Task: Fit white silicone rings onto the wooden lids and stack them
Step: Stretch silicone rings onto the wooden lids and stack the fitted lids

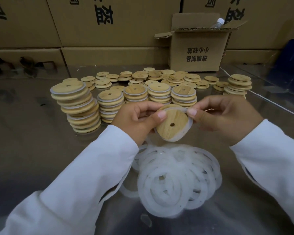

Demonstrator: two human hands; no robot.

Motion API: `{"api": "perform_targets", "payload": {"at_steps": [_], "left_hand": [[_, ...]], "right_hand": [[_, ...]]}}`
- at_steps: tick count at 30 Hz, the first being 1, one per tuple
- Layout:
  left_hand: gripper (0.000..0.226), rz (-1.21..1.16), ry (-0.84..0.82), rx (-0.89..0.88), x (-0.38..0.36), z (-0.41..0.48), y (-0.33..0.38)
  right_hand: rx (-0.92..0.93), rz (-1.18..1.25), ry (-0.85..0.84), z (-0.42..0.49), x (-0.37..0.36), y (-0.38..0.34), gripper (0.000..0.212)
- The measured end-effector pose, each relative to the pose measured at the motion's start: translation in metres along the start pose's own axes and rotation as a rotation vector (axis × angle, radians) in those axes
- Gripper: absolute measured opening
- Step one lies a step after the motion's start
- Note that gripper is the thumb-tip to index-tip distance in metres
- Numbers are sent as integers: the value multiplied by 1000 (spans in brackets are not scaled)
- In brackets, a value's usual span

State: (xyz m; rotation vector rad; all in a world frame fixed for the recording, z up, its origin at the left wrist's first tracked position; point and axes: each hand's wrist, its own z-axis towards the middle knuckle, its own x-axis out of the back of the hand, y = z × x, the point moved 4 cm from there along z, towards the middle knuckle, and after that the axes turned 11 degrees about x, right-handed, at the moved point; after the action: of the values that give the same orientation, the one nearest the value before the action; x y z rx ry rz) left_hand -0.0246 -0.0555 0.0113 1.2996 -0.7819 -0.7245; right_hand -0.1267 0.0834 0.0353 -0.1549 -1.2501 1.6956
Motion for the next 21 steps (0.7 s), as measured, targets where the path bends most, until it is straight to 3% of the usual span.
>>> {"api": "perform_targets", "payload": {"at_steps": [4, 12, 16, 21], "left_hand": [[13, -33, 18, 41, -3, -1, -8], [11, -233, 37, 185, -7, 2, -20], [13, -187, -5, 201, -12, 1, -19], [9, -16, 39, 88, -10, -2, -15]], "right_hand": [[35, 13, 6, -3, -6, 2, 11], [155, -198, 246, -13, -13, 3, 7], [204, -283, 221, -14, -15, 3, 8], [223, -304, 108, -14, -22, 1, 17]]}}
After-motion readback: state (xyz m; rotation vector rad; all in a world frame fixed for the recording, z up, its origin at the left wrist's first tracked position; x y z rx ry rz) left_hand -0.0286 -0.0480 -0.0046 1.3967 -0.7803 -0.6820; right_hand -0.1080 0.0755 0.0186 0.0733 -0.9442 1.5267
